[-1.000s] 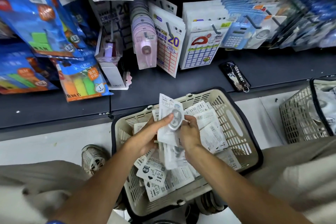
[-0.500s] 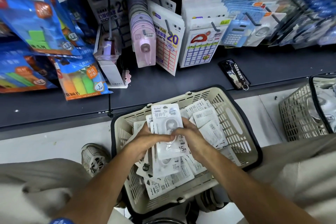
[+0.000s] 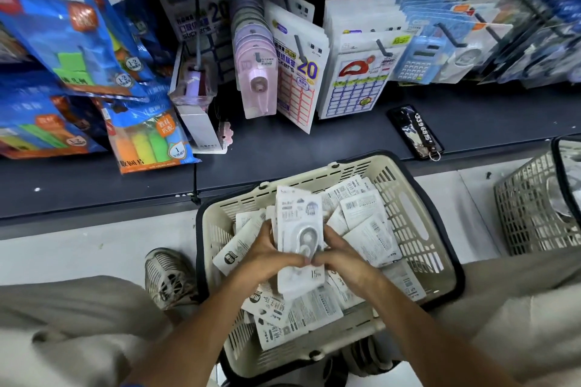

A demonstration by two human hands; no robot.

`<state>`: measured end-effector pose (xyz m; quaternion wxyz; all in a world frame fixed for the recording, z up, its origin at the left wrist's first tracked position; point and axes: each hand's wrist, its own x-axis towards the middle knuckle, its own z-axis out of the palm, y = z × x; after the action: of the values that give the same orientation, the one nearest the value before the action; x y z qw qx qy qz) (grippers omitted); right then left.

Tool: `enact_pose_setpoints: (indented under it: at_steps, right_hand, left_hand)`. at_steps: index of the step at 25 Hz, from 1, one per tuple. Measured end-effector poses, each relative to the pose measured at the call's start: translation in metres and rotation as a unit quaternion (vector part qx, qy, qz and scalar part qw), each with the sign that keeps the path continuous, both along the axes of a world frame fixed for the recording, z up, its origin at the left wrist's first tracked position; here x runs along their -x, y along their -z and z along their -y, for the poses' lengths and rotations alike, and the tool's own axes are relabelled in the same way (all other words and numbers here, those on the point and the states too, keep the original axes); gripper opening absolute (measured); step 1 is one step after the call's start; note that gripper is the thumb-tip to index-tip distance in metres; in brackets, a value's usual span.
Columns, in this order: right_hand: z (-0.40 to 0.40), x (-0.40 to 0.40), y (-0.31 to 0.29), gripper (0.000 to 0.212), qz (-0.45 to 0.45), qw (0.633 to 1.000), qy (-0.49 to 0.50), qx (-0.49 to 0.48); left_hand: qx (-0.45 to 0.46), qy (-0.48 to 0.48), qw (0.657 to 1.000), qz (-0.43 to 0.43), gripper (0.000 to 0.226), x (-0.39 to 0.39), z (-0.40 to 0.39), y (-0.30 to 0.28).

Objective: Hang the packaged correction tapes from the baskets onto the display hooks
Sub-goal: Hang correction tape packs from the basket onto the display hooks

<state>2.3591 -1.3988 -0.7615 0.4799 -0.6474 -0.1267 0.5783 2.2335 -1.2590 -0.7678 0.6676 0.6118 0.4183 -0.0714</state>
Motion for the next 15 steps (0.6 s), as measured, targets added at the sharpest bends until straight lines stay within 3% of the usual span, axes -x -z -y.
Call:
enact_pose_setpoints:
  at_steps: [5,9,12,15]
  right_hand:
    - [-0.027,-0.040,-0.076,0.059,0.097,0.987,0.005,-0.127]
    - [-0.045,-0.047,-0.141,0.037,0.164,0.957,0.116,-0.210]
    - [-0.074,-0.038,-0.197,0.047,0.168,0.936,0.132,-0.280]
    - [-0.105,-0.031,-0.247,0.056,0.134,0.913,0.177,-0.342]
  left_hand:
    - [-0.009,-0.080,0.986,0.143,0.090,-0.029,-0.027,-0.072]
    - [-0.005,-0.114,0.962,0.250,0.091,-0.039,-0.048,-0.146]
    - [-0.047,-0.121,0.943,0.307,0.088,-0.033,-0.084,-0.215]
    - [-0.096,-0.110,0.929,0.340,0.102,-0.017,-0.115,-0.276]
